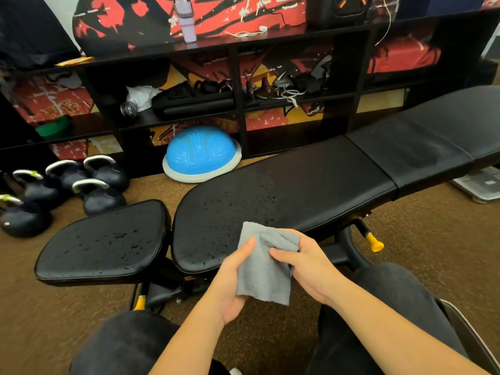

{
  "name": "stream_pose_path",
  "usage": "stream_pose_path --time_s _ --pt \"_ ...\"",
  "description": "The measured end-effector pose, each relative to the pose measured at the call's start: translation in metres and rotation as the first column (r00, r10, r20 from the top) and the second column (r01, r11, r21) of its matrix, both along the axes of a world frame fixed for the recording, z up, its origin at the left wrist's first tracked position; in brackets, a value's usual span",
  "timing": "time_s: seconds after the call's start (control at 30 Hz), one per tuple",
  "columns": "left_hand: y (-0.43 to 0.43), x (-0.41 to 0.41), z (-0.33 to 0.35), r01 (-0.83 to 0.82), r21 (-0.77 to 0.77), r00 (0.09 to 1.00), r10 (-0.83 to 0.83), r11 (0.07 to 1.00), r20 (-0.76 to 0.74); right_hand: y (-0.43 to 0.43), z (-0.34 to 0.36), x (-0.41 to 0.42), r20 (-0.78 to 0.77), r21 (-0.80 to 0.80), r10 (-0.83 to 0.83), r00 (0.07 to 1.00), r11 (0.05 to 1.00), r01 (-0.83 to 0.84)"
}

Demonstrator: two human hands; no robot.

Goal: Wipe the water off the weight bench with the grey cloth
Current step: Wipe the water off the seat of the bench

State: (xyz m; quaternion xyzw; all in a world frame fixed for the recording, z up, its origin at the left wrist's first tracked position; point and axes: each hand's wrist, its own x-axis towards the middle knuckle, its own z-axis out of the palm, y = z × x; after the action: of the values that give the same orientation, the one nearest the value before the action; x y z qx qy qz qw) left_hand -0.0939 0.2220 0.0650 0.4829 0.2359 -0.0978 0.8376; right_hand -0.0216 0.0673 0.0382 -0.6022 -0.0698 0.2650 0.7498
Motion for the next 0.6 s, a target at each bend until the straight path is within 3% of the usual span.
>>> stream_pose_path --time_s 0.13,0.27,0.3,0.37,0.43,0.47,0.53,0.6 --pt "-0.014 -0.005 -0.006 -0.042 -0.007 0.995 0.041 0.999 -0.091 0.015 0.005 -0.005 0.151 -0.161 0.072 0.986 0.986 -0.048" --pt "-0.01 -0.012 -0.017 -0.301 0.13 0.946 0.313 0.945 -0.084 0.009 0.018 0.02 0.417 -0.352 0.01 0.909 0.924 0.151" --pt "-0.005 -0.016 -0.022 -0.425 0.161 0.897 0.438 0.891 -0.06 0.003 0.022 0.032 0.517 -0.423 0.037 0.855 0.88 0.218" --pt "0.012 -0.021 -0.032 -0.68 0.306 0.701 0.713 0.666 0.005 -0.005 0.028 0.061 0.708 -0.583 0.202 0.677 0.708 0.398" --pt "0.036 -0.017 -0.044 -0.798 0.451 0.47 0.881 0.4 0.049 -0.009 0.031 0.094 0.789 -0.612 0.354 0.502 0.526 0.59" --pt "0.044 -0.013 -0.045 -0.815 0.473 0.401 0.915 0.335 0.042 -0.011 0.03 0.11 0.787 -0.615 0.409 0.462 0.453 0.646" --pt "0.063 0.005 -0.065 -0.821 0.473 0.341 0.939 0.321 -0.046 -0.012 0.021 0.134 0.721 -0.673 0.484 0.496 0.322 0.666" --pt "0.069 0.024 -0.081 -0.837 0.328 0.369 0.895 0.438 -0.251 -0.01 0.01 0.143 0.663 -0.724 0.499 0.558 0.239 0.646"
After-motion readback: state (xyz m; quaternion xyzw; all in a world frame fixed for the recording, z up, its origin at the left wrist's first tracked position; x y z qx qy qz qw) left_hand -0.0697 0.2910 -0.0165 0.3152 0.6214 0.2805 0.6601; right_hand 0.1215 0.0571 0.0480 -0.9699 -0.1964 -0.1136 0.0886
